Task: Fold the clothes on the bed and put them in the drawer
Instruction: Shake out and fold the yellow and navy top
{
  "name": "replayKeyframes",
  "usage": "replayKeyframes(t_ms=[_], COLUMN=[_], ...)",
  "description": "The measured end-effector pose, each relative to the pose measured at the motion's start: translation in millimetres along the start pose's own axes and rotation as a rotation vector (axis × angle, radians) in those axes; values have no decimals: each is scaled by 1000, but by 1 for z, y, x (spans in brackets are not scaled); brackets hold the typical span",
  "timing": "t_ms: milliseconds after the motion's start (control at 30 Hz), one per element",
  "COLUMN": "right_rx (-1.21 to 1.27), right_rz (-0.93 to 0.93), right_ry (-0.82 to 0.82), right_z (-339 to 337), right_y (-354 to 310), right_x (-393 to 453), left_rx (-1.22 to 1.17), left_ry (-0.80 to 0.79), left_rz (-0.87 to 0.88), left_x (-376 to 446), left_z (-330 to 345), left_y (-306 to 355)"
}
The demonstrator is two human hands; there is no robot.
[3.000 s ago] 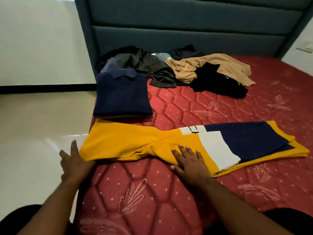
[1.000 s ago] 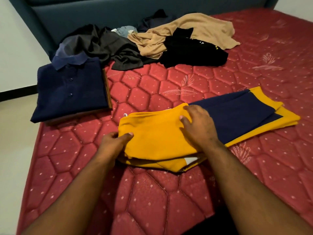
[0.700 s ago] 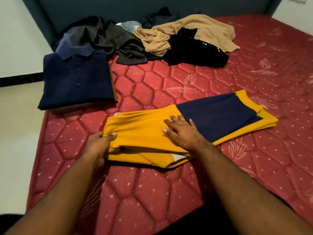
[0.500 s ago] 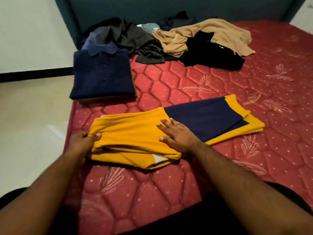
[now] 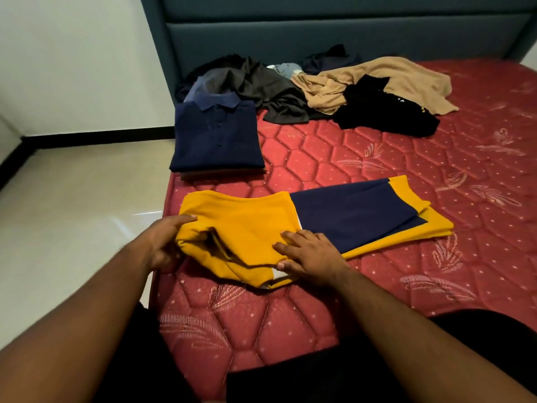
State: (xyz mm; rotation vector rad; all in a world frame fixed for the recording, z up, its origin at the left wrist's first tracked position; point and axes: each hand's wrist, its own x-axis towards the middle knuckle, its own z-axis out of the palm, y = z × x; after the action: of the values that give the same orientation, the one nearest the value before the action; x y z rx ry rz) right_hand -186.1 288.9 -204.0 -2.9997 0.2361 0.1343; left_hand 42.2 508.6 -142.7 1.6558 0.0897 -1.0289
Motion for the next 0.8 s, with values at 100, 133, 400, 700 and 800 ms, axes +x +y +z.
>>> replayKeyframes(t_ms=[100, 133, 400, 700, 800], right_rx=[312, 505, 1646, 1617, 1412], right_rz=[47, 86, 497, 917, 981], right_ry=[-2, 65, 233, 292, 385], right_z=[-7, -11, -95, -64, -58], right_y=[12, 17, 90, 208, 214], right_x=[2, 2, -27, -81, -71], left_rx=[-93, -117, -60, 176, 474], left_ry=[-35, -43, -197, -361, -152], left_rz=[97, 121, 197, 370, 700], left_x=[-12, -16, -33, -26, 1], left_z=[19, 28, 195, 370, 347], left_y=[20, 27, 68, 49, 3])
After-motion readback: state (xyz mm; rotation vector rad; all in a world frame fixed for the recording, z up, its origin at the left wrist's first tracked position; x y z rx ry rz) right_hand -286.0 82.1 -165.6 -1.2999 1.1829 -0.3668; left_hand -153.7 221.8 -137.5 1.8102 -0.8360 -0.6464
